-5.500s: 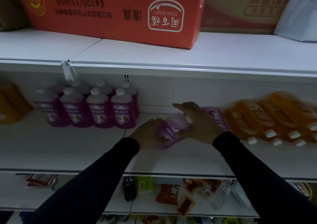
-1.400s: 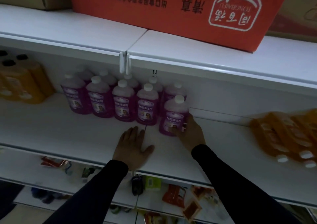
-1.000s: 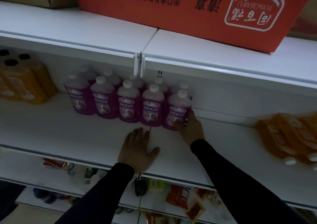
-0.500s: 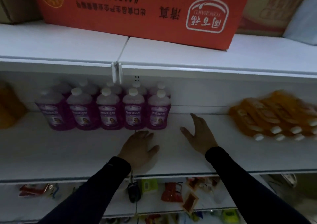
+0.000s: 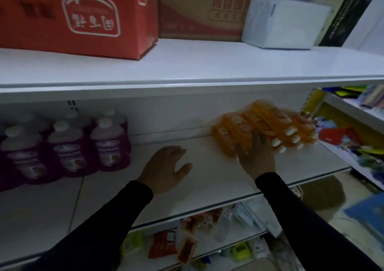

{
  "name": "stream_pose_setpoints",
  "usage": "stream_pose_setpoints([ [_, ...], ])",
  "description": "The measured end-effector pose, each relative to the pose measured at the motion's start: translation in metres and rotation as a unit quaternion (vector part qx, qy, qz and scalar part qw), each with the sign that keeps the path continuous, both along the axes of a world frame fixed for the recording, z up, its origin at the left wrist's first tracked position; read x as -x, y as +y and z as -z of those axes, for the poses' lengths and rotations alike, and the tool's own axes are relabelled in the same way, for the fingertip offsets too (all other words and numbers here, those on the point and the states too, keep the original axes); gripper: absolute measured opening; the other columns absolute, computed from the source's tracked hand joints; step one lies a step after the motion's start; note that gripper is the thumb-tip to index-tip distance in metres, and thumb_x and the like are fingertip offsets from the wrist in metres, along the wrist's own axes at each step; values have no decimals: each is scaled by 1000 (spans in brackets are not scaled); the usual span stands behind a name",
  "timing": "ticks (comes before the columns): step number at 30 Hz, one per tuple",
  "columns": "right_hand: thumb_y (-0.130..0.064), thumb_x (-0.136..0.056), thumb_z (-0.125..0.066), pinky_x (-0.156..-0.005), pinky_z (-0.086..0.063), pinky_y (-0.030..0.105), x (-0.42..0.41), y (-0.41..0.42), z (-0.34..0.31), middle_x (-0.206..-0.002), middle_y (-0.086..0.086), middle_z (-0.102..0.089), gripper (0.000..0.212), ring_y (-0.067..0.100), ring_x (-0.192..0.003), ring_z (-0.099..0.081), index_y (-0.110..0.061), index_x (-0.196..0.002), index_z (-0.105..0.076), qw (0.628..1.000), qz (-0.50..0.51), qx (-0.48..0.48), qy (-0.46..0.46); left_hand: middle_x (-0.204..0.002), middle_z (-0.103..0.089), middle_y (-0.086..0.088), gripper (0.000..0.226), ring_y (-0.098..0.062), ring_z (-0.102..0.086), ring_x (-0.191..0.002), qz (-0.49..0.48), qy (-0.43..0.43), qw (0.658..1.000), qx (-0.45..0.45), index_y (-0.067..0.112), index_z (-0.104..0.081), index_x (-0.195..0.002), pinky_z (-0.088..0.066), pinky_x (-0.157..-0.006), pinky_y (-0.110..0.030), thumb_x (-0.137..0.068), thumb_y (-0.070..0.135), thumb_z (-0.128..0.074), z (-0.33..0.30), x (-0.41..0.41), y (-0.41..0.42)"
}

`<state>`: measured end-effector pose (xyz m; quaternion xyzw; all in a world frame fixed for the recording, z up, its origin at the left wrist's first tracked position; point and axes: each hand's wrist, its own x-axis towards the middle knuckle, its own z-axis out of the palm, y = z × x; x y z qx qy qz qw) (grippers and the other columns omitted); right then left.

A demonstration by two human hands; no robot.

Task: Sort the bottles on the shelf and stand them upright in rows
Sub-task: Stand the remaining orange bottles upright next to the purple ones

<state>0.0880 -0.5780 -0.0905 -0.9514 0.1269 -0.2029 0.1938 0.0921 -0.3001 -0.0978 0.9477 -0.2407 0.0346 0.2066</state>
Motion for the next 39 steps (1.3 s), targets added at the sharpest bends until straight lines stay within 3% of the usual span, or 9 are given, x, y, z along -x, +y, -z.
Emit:
stream_pose_setpoints([
  [6, -66, -80, -52, -97, -36, 47, -51, -47, 7, -134, 17, -43, 76, 38, -120, -40, -13, -134, -44, 992, -29, 105, 62, -153, -35, -1, 63, -14, -28, -140, -53, 2, 999, 7, 20, -38, -147, -17, -113, -24, -96, 56, -41, 1, -11, -69],
  [15, -26, -89, -52, -91, -40, 43, -58, -65, 21, -131, 15, -55, 46, 37, -117, -50, -13, -133, -51, 970, -165, 176, -12, -155, -32, 1, 61, -13, -25, -142, -130, 60, 990, 12, 24, -35, -148, -18, -113, -25, -97, 56, -39, 9, -6, -101],
  [19, -25, -84, -68, -92, -43, 43, -50, -67, 21, -124, 19, -61, 42, 40, -117, -54, -12, -124, -63, 967, -221, 127, -29, -154, -33, -1, 60, -15, -27, -141, -120, 56, 991, 5, 22, -36, -148, -20, -113, -27, -97, 54, -40, 6, -12, -115],
  [22, -25, -86, -67, -96, -35, 14, -55, -70, 19, -132, 15, -55, 48, 30, -123, -50, -14, -132, -55, 982, -185, 34, -1, -152, -36, -2, 59, -17, -30, -139, -111, 45, 993, 9, 20, -38, -146, -24, -110, -27, -97, 53, -41, 3, -16, -123],
  [25, -11, -75, -74, -83, -48, 31, -55, -64, 17, -101, 20, -66, 36, 41, -89, -63, -20, -109, -70, 980, -186, -69, 7, -149, -40, -3, 57, -18, -34, -136, -98, 32, 995, 11, 18, -42, -144, -25, -109, -26, -97, 51, -43, 2, -19, -126],
  [28, -22, -85, -67, -81, -42, 17, -56, -59, 15, -123, 13, -61, 42, 33, -110, -58, -14, -126, -58, 980, -156, -123, 6, -147, -42, -4, 56, -18, -35, -135, -92, 27, 995, 17, 17, -44, -143, -26, -107, -24, -97, 49, -45, 2, -22, -124],
  [32, -26, -87, -67, -98, -45, 40, -54, -54, 20, -135, 11, -54, 51, 34, -124, -49, -13, -133, -52, 982, -156, -97, 33, -143, -45, -5, 55, -19, -39, -131, -81, 8, 997, 14, 16, -45, -142, -28, -105, -25, -97, 47, -48, -1, -25, -119],
  [34, -30, -85, -67, -104, -39, 38, -52, -51, 8, -145, 9, -41, 58, 32, -132, -38, -22, -139, -46, 985, -169, -21, 24, -144, -44, -5, 56, -20, -39, -131, -71, -4, 997, 8, 16, -43, -143, -28, -105, -24, -96, 45, -50, -4, -26, -114],
  [39, -27, -73, -81, -99, -43, 33, -47, -46, -30, -132, -4, -51, 60, 22, -122, -50, -28, -128, -56, 936, -314, -137, 83, -152, -32, -9, 79, -23, -31, -138, -62, -17, 998, -9, 20, -24, -152, -26, -108, -27, -88, 47, -62, -10, -34, -90],
])
